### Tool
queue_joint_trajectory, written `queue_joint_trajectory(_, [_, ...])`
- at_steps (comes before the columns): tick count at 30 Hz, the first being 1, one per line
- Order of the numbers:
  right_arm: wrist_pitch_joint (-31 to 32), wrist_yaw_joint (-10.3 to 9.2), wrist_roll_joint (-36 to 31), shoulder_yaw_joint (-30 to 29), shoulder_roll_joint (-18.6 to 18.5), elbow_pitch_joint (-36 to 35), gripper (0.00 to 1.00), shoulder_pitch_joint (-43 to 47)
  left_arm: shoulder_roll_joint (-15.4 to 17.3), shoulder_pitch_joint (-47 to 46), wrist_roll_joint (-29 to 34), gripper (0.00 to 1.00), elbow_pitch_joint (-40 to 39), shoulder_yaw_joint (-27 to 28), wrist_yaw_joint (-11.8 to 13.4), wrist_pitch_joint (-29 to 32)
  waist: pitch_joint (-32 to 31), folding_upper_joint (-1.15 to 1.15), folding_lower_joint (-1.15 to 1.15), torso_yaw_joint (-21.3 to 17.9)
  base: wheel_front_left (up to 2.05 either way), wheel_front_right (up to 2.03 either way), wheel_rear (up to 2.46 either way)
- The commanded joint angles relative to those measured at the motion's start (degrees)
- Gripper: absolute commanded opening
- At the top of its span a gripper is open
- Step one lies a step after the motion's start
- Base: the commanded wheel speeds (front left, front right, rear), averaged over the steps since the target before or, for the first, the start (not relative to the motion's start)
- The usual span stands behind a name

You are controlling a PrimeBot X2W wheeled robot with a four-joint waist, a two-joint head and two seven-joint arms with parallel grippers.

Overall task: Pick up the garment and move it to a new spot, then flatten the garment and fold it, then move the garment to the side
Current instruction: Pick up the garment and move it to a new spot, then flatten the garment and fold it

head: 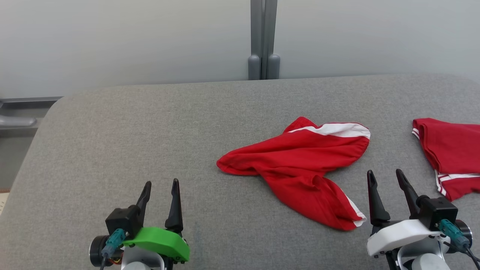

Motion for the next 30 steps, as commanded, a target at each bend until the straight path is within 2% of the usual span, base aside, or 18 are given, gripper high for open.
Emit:
queue_joint_trajectory(1, [-0.46, -0.07, 0.52, -0.02, -0.14, 0.14, 1.00, -0.34, 0.00, 0.86, 0.35, 1.00, 0.00, 0.35, -0.29, -0.18, 0.09, 0.00, 0.00, -0.09, 0.00, 0.00, 0.00])
queue_joint_trajectory(7, [-0.41, -0.07, 0.50, 0.36, -0.15, 0.01, 1.00, -0.85, 0.85, -1.69, 2.13, 1.00, 1.55, -0.85, -1.28, 0.38, 1.09, 0.00, 0.00, -1.01, 0.00, 0.00, 0.00])
queue_joint_trajectory(12, [0.01, -0.07, 0.44, 1.40, -0.14, -0.42, 1.00, -2.01, 1.89, -8.37, 4.32, 1.00, 4.34, -4.76, -4.28, 5.46, 3.87, 0.00, 0.00, -3.14, 0.00, 0.00, 0.00])
queue_joint_trajectory(18, [-0.01, -0.07, 0.76, 3.01, -0.14, -0.36, 1.00, -4.37, 1.16, -19.44, 5.93, 1.00, 11.11, -9.07, -8.17, 12.58, 8.51, 0.00, 0.00, -6.79, 0.00, 0.00, 0.00])
queue_joint_trajectory(23, [-0.67, -0.08, 1.26, 3.28, -0.14, 0.30, 1.00, -6.23, 0.97, -25.53, 5.67, 1.00, 17.13, -11.18, -9.46, 17.51, 11.55, 0.00, 0.00, -10.13, 0.00, 0.00, 0.00])
queue_joint_trajectory(30, [-1.53, -0.07, 1.53, 2.53, -0.14, 1.24, 1.00, -7.68, 3.25, -30.70, 5.85, 1.00, 24.16, -12.48, -10.30, 20.80, 13.95, 0.00, 0.00, -12.83, 0.00, 0.00, 0.00])
